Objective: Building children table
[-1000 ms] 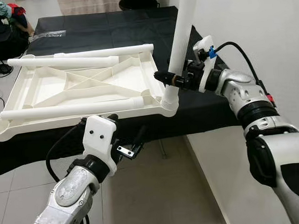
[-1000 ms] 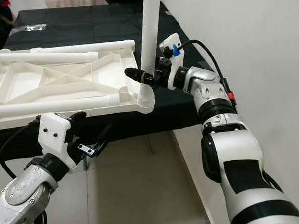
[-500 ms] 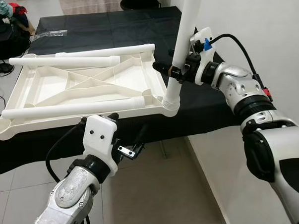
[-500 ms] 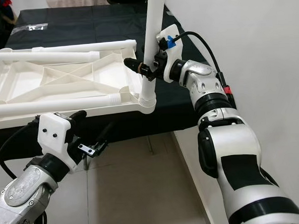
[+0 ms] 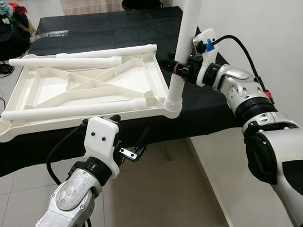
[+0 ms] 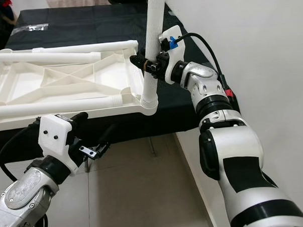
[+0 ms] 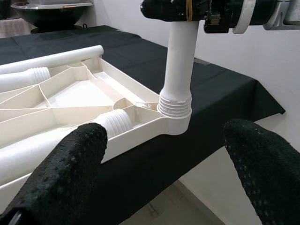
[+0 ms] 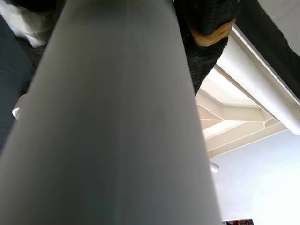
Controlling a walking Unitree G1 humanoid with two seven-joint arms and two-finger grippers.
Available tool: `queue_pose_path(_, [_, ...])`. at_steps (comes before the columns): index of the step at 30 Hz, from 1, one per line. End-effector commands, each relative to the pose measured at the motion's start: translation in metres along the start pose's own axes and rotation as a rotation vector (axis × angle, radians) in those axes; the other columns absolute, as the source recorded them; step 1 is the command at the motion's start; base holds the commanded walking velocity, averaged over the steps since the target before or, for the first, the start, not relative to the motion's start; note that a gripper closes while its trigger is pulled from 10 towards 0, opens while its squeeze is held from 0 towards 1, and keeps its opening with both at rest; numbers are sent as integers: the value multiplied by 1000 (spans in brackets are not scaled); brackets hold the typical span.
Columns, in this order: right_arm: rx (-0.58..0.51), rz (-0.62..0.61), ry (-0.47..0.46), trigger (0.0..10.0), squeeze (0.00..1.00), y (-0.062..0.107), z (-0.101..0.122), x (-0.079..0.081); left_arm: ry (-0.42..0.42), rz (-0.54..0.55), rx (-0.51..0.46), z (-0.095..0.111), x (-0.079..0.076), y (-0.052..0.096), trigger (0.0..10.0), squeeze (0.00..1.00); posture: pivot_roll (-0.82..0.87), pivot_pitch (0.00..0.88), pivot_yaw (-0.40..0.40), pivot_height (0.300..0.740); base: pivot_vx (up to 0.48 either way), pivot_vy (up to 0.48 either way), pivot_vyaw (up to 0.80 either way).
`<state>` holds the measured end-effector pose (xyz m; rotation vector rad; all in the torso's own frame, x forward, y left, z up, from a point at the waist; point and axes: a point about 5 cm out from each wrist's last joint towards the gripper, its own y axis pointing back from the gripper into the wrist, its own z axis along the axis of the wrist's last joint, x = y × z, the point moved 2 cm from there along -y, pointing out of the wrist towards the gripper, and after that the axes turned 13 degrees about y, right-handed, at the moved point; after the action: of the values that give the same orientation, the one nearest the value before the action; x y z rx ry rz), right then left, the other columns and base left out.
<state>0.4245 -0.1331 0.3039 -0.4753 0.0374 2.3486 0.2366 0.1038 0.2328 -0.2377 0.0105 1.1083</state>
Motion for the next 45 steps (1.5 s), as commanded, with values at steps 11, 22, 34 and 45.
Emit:
queue_pose_path(11, [11,-16,-7,0,0,-7,-4,6,-16,5,0,2,1,2,10000,0,117,191,-94,740,0,0,0])
queue_pose_path(22, [91,-336,-7,0,0,-30,-15,12,-49,35,-31,11,9,-2,10000,0,117,190,-89,740,0,0,0])
queue_pose_path(34, [128,-641,-26,0,0,-36,-9,6,-54,38,-40,13,10,-3,10000,0,110,191,-95,740,0,0,0])
queue_pose_path(45, [195,-930,-146,0,0,-41,-14,17,-50,40,-53,15,9,-6,10000,0,110,192,-106,740,0,0,0])
